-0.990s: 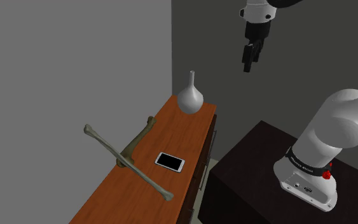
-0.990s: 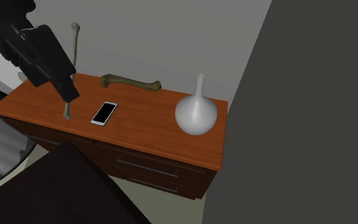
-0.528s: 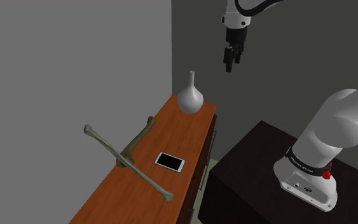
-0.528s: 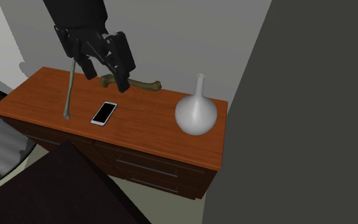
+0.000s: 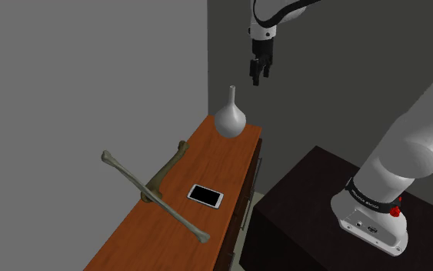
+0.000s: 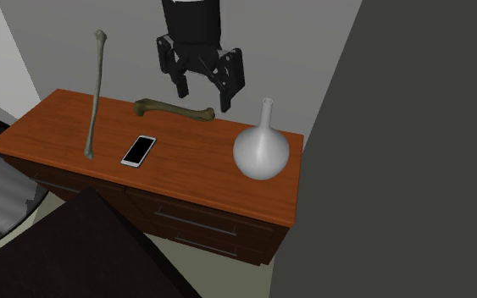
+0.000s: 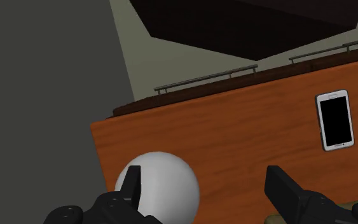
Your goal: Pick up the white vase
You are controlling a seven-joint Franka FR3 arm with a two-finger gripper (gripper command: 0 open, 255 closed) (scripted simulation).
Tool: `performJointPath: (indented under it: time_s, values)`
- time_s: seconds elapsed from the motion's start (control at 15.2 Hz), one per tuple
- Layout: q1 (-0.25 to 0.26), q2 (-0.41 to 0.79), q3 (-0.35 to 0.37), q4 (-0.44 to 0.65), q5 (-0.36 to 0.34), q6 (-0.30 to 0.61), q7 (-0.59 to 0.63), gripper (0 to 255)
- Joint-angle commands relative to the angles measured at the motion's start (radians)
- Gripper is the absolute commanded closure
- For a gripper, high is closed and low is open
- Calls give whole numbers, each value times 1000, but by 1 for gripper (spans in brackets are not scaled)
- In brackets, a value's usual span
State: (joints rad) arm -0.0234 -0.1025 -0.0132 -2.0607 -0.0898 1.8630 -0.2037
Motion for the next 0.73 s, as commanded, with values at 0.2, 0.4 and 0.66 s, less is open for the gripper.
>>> performJointPath:
  time_s: [0.2,0.4,0.66]
  values:
    - [-10,196,-11,172,21,18,-36,0]
    - [-18,321,-14,300,36,10,-58,0]
    - [-30,496,-15,502,55,-22,-84,0]
